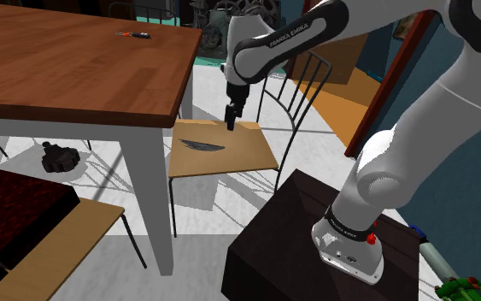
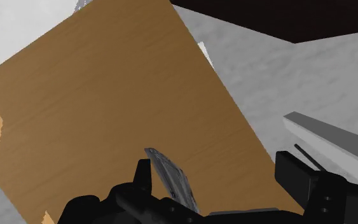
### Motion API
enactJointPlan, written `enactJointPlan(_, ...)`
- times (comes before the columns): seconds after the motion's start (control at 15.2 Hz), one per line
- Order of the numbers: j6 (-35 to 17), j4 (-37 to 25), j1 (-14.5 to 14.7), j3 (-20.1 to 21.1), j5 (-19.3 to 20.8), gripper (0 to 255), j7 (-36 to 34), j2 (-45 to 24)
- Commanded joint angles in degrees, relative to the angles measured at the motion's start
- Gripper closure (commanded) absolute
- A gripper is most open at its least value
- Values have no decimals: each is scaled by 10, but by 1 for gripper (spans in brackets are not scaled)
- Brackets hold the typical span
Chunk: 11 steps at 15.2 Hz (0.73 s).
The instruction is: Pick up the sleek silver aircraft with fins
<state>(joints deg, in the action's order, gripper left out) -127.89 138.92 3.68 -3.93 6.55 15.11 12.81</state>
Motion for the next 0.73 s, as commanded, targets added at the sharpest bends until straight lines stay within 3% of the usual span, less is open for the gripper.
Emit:
enactJointPlan(0.0,-41,-16,3,-1,8,0,20,-48)
enactJointPlan(0.66,-185,-125,12,7,53,0,92,-263)
